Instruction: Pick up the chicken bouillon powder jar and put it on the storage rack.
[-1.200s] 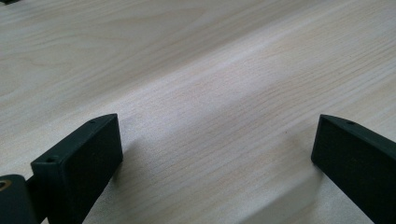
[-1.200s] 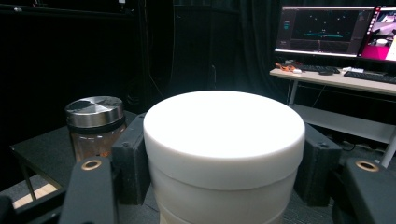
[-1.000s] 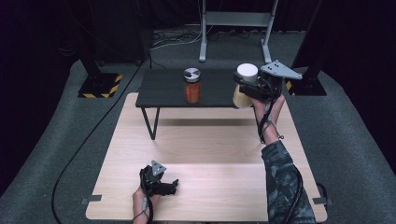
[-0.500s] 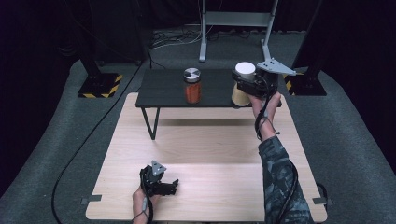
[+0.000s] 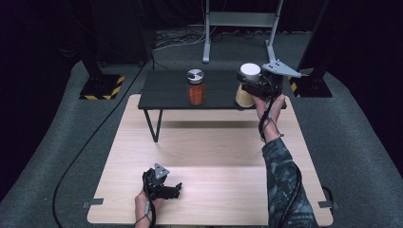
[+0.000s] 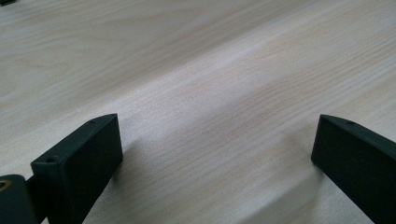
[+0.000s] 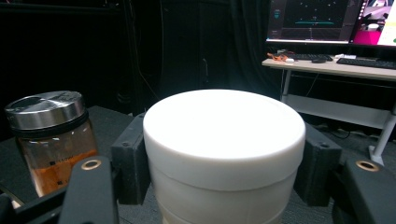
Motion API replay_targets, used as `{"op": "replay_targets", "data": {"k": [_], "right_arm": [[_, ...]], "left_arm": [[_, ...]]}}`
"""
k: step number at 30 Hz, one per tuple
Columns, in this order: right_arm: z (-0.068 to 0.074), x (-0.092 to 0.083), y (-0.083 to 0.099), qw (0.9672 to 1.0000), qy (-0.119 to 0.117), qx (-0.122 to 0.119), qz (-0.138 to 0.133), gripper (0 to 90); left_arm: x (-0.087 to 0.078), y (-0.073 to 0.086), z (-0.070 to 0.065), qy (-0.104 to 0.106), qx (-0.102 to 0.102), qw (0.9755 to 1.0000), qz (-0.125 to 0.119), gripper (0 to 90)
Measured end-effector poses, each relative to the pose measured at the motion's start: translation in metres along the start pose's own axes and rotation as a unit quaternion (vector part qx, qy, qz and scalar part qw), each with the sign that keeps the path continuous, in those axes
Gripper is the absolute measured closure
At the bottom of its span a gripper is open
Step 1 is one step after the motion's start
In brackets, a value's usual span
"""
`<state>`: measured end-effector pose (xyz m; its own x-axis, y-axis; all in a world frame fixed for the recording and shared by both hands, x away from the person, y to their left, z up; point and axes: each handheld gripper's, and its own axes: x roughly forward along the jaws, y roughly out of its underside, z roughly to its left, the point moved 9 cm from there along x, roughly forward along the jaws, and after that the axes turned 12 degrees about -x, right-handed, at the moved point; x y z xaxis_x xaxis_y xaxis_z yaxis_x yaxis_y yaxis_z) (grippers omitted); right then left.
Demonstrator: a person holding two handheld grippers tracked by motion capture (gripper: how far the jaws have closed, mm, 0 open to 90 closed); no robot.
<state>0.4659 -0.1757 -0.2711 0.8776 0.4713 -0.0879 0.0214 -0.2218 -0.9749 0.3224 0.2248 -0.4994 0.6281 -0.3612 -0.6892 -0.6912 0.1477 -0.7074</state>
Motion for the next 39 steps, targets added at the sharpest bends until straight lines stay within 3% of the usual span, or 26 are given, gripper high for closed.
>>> {"op": "replay_targets", "data": {"k": [12,25,28,32,39], "right_arm": [[0.001,-0.001,0.001,1.0,-0.003,-0.004,-0.001,32.8],[0.001,-0.001,-0.004,0.9999,-0.002,-0.004,0.015,32.0],[-0.001,0.0,-0.005,0.9995,-0.012,-0.003,0.028,21.2],[0.002,-0.001,-0.009,0.9981,-0.006,-0.002,0.062,10.1],[0.008,-0.018,-0.016,0.9934,-0.025,-0.024,0.109,1.9]], "left_arm": [[0.0,0.0,0.0,0.0,0.001,1.0,0.0,1.7],[0.0,0.0,0.0,0.0,0.0,1.0,0.0,1.7],[0.0,0.0,0.0,0.0,0.0,1.0,0.0,1.7],[0.0,0.0,0.0,0.0,0.001,1.0,0.001,1.7],[0.0,0.0,0.0,0.0,0.0,1.0,0.0,1.6]]}}
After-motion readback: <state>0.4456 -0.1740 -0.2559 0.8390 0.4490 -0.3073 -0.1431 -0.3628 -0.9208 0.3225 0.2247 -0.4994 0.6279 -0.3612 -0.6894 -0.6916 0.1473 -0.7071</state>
